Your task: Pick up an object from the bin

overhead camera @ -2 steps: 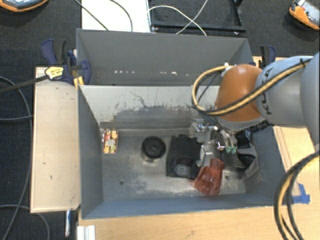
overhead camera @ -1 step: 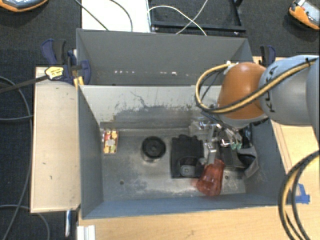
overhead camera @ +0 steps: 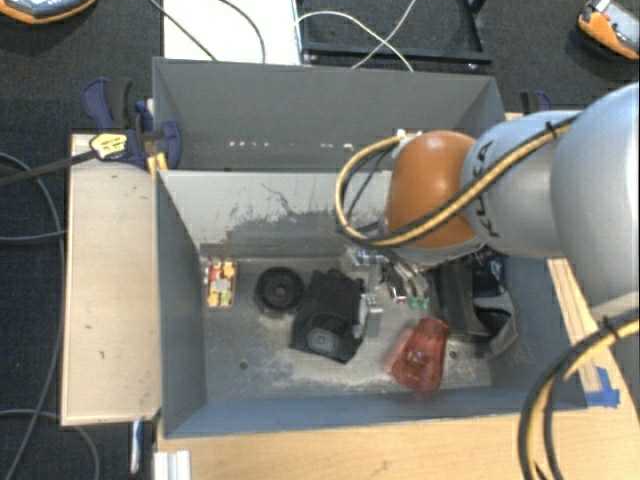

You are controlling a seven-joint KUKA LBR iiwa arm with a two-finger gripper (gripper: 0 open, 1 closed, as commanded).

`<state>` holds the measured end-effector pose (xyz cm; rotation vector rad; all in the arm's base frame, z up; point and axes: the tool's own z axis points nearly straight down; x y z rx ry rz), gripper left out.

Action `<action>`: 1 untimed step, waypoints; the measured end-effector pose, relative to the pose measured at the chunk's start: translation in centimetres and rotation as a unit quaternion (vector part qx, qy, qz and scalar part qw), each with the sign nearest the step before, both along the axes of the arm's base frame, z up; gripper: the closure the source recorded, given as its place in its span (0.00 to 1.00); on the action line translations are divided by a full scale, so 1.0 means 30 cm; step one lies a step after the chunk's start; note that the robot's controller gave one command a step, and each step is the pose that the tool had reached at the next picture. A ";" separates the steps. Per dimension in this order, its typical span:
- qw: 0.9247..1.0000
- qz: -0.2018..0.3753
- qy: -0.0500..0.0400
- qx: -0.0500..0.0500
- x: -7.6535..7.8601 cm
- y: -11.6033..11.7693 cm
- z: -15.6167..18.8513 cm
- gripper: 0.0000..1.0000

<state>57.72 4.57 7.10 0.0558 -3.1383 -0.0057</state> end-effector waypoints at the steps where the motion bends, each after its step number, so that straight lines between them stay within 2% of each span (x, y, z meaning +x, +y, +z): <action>1: 0.999 0.050 -0.007 -0.002 0.028 -0.078 0.001 0.00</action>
Offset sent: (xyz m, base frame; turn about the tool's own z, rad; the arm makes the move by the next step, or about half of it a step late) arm 0.0085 0.0349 -0.0010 0.0792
